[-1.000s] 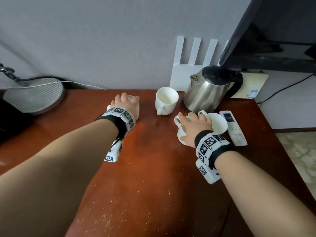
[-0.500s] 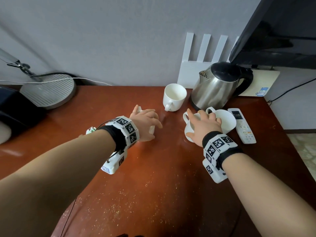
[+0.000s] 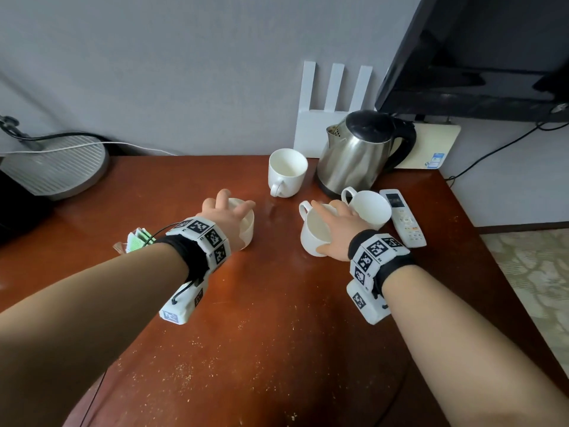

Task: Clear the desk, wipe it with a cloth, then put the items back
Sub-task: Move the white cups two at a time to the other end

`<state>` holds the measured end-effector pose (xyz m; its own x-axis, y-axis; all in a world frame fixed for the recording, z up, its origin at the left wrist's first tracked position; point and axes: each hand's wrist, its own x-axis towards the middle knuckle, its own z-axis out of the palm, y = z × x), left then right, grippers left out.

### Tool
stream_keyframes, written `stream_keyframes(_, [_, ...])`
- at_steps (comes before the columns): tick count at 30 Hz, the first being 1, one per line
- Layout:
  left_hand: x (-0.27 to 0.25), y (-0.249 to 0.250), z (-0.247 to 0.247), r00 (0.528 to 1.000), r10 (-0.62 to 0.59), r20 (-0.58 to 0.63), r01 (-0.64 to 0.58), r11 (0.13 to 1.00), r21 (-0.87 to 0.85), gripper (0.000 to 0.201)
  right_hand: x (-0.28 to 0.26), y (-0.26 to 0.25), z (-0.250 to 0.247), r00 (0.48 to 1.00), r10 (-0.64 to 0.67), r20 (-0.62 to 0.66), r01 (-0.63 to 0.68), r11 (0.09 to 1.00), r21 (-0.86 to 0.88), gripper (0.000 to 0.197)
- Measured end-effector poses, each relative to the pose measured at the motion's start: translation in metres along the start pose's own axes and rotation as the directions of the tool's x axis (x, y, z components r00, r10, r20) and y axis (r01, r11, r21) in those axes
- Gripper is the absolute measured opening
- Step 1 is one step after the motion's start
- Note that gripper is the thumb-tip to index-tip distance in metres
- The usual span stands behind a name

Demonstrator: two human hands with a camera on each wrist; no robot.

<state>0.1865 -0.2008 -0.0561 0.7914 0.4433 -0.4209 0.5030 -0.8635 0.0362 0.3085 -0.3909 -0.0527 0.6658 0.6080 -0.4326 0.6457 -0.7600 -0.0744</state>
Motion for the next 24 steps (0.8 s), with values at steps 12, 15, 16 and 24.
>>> stream_keyframes(12, [-0.028,-0.021,-0.015,0.988,0.152,-0.042,-0.150,0.988,0.033,0.079,-0.018,-0.027,0.001,0.991,-0.008,-0.130,0.040,0.969,0.242,0.068])
stream_keyframes(15, [-0.044,-0.037,-0.021,0.978,0.185,-0.093,-0.180,0.982,0.063,0.079,-0.024,-0.048,-0.011,0.987,-0.050,-0.153,0.086,0.968,0.237,0.075])
stream_keyframes(16, [-0.050,-0.044,-0.023,0.975,0.196,-0.108,-0.188,0.979,0.076,0.079,-0.026,-0.057,-0.015,0.986,-0.060,-0.157,0.096,0.968,0.233,0.078])
stream_keyframes(24, [-0.108,-0.130,-0.038,0.954,0.218,-0.205,-0.205,0.975,0.083,0.079,-0.044,-0.158,-0.041,0.969,-0.140,-0.203,0.181,0.963,0.198,0.074])
